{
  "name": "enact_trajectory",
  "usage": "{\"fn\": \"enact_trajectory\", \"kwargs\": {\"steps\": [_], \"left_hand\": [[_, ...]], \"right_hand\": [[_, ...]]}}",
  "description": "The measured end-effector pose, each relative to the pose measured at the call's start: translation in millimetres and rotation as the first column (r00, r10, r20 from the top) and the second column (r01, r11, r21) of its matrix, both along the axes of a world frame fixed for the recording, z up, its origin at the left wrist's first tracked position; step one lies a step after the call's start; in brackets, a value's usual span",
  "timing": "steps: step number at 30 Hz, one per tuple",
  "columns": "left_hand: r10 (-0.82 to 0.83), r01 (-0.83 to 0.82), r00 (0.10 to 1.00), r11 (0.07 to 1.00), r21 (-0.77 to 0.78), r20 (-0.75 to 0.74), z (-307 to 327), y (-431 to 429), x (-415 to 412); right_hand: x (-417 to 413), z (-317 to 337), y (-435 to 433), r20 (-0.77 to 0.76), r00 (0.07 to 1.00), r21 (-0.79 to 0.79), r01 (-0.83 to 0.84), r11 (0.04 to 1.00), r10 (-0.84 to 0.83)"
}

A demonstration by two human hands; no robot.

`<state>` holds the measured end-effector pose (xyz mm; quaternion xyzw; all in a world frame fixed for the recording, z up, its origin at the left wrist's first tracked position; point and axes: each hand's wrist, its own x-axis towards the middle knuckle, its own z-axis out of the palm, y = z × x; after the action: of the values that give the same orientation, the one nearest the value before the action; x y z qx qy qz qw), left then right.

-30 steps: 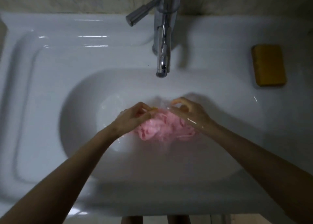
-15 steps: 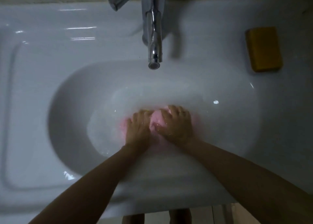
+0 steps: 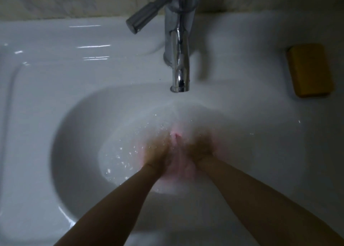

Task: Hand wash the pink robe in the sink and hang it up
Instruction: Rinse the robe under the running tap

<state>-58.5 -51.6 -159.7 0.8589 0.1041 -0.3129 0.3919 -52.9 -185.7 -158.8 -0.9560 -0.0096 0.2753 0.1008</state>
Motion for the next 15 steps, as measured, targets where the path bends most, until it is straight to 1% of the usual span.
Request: {"fn": "enact_trajectory", "kwargs": {"steps": [1, 2, 3, 4, 5, 6, 7, 8, 10, 11, 12, 13, 14, 15], "left_hand": [[0.084, -0.086, 0.996, 0.995, -0.05, -0.043, 7, -3, 3], [0.084, -0.084, 0.996, 0.996, -0.013, -0.01, 8, -5, 7], [0.0, -0.004, 0.999, 0.995, 0.102, 0.035, 14, -4, 14], [-0.168, 0.15, 0.984, 0.96, 0.235, 0.058, 18, -4, 22], [-0.282, 0.262, 0.959, 0.928, 0.264, 0.041, 22, -1, 31], [-0.382, 0.37, 0.924, 0.911, 0.183, 0.031, 28, 4, 38], [-0.405, 0.404, 0.914, 0.914, 0.036, 0.02, 38, 9, 43], [-0.403, 0.406, 0.914, 0.91, -0.085, 0.049, 48, 16, 49], [-0.311, 0.312, 0.949, 0.902, -0.299, 0.052, 73, 32, 48], [-0.289, 0.286, 0.956, 0.891, -0.352, 0.045, 77, 39, 44], [-0.306, 0.316, 0.949, 0.904, -0.287, 0.079, 82, 44, 37], [-0.395, 0.41, 0.907, 0.907, -0.093, 0.145, 85, 49, 27], [-0.548, 0.518, 0.816, 0.834, 0.192, 0.181, 81, 48, 17], [-0.658, 0.556, 0.726, 0.733, 0.391, 0.202, 69, 46, 6]], "right_hand": [[2, 0, -1, -0.056, 0.997, 0.022, 0.045, 0.999, -0.044], [2, -1, 0, 0.01, 0.997, 0.043, 0.077, 0.996, -0.077], [5, 2, 3, 0.118, 0.988, 0.052, 0.093, 0.994, -0.098], [10, 2, 5, 0.166, 0.976, 0.09, 0.13, 0.987, -0.143], [18, 6, 3, 0.147, 0.967, 0.153, 0.187, 0.97, -0.209], [23, 8, -1, 0.069, 0.96, 0.245, 0.246, 0.938, -0.27], [28, 14, -9, -0.038, 0.95, 0.351, 0.302, 0.886, -0.309], [32, 23, -20, -0.122, 0.945, 0.454, 0.326, 0.829, -0.305], [27, 50, -44, -0.229, 0.947, 0.641, 0.321, 0.697, -0.225], [20, 62, -54, -0.278, 0.939, 0.701, 0.343, 0.625, -0.204], [12, 69, -62, -0.295, 0.924, 0.735, 0.381, 0.561, -0.242], [4, 70, -69, -0.252, 0.907, 0.733, 0.407, 0.545, -0.338], [-3, 65, -73, -0.159, 0.87, 0.674, 0.441, 0.593, -0.466], [-8, 57, -75, -0.072, 0.808, 0.552, 0.521, 0.651, -0.585]]}}
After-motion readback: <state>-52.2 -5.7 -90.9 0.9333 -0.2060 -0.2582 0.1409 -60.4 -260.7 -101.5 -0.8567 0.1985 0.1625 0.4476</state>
